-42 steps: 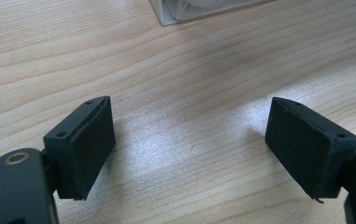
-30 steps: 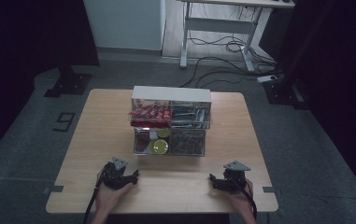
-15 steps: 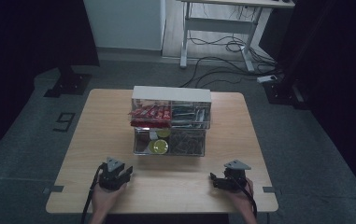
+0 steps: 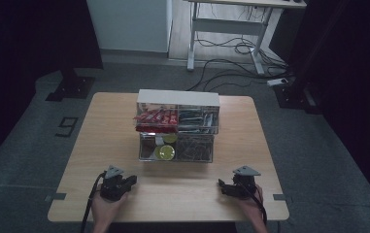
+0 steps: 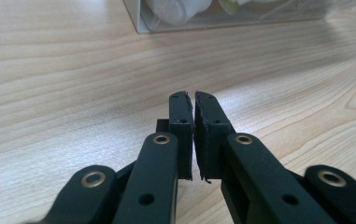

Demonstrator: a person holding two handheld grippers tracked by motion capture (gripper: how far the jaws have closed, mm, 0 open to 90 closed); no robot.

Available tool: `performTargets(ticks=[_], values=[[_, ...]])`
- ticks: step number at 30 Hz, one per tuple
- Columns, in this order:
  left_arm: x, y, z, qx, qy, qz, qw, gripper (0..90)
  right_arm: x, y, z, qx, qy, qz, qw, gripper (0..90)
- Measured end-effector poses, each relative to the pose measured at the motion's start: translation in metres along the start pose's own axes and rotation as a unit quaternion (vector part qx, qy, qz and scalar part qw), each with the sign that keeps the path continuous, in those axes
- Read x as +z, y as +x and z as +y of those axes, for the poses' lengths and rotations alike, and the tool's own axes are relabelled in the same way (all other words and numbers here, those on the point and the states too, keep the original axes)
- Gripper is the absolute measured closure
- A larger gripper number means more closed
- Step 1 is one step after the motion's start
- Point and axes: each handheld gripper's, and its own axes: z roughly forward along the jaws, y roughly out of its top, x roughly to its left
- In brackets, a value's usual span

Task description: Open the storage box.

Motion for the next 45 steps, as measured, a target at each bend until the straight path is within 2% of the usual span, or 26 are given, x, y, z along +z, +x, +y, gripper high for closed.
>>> performTargets(ticks=[6,9,16,28,45], values=[[-0.010,0.001,0.003,-0.005,-0.027,-0.003,0.9996,87.1,0.000,0.000,0.000,0.000,0.000,0.000,1.0000,16.1],[-0.016,-0.003,0.008,0.000,-0.040,-0.001,0.9992,87.2,0.000,0.000,0.000,0.000,0.000,0.000,1.0000,16.2],[-0.016,-0.012,0.012,0.008,-0.042,-0.006,0.9991,87.4,0.000,0.000,0.000,0.003,-0.001,-0.004,1.0000,17.0],[-0.025,-0.011,0.017,0.005,-0.056,-0.009,0.9984,87.4,0.000,0.000,0.000,0.005,-0.002,-0.006,1.0000,17.5],[-0.026,-0.018,0.020,0.008,-0.061,-0.022,0.9979,87.7,0.000,0.000,0.000,0.005,-0.002,-0.006,1.0000,17.8]])
